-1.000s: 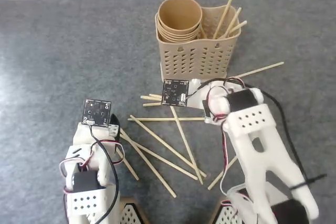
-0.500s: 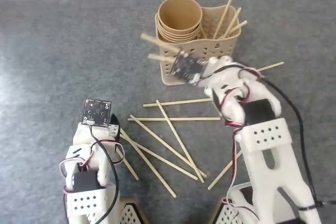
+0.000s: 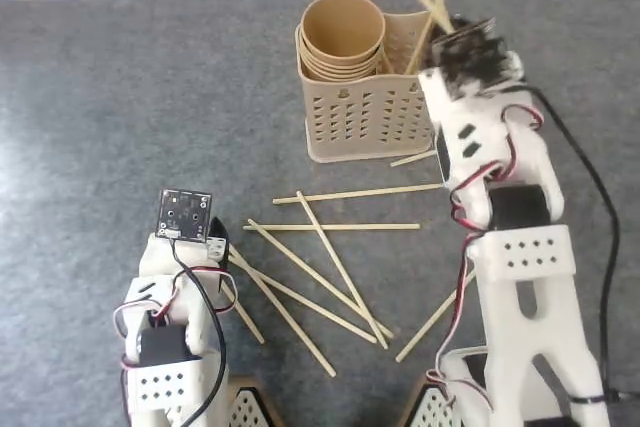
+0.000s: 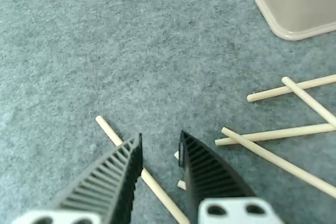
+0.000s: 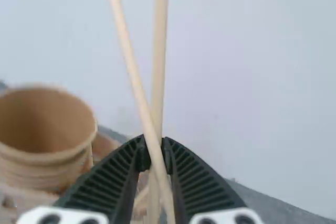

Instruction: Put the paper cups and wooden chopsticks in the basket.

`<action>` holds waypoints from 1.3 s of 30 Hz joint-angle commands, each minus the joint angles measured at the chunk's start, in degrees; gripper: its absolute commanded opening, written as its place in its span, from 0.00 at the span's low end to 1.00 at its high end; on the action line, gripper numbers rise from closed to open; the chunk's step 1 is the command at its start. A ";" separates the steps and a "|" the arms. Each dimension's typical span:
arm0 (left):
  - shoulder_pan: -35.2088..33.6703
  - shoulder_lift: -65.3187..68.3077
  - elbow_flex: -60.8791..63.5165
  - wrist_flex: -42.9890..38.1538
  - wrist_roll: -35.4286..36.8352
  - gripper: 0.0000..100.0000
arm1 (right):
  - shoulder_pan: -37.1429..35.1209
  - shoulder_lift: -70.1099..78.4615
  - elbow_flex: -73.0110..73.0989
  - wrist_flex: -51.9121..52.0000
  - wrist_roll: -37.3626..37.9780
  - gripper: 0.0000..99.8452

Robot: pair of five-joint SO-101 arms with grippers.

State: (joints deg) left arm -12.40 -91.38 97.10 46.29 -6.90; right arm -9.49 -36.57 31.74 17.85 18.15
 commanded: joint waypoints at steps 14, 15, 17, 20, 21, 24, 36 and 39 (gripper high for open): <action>0.53 0.09 -0.31 -1.32 -0.53 0.11 | -4.26 29.93 -43.25 13.93 -15.21 0.01; 0.53 0.09 -0.31 -1.32 -0.53 0.11 | -4.53 30.64 -43.96 14.02 -15.65 0.01; 0.53 0.09 -0.31 -1.32 -0.53 0.11 | -4.53 31.87 -44.40 13.76 -16.18 0.01; 0.53 0.09 -0.31 -1.23 -0.53 0.11 | -4.35 33.36 -44.40 12.79 -16.26 0.01; 0.53 0.09 -0.31 -1.23 -0.53 0.11 | -4.35 33.98 -44.40 12.53 -16.26 0.01; 0.53 0.09 -0.31 -1.23 -0.53 0.11 | -4.18 36.18 -44.22 11.65 -16.26 0.01; 0.53 0.09 -0.31 -1.23 -0.53 0.11 | -3.47 43.65 -44.04 7.69 -15.65 0.01; 0.53 0.09 -0.31 -1.23 -0.53 0.11 | -2.86 43.56 -42.46 7.69 -15.65 0.01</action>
State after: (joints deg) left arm -12.40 -91.38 97.10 46.29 -6.90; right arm -12.92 7.74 -9.05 26.73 2.59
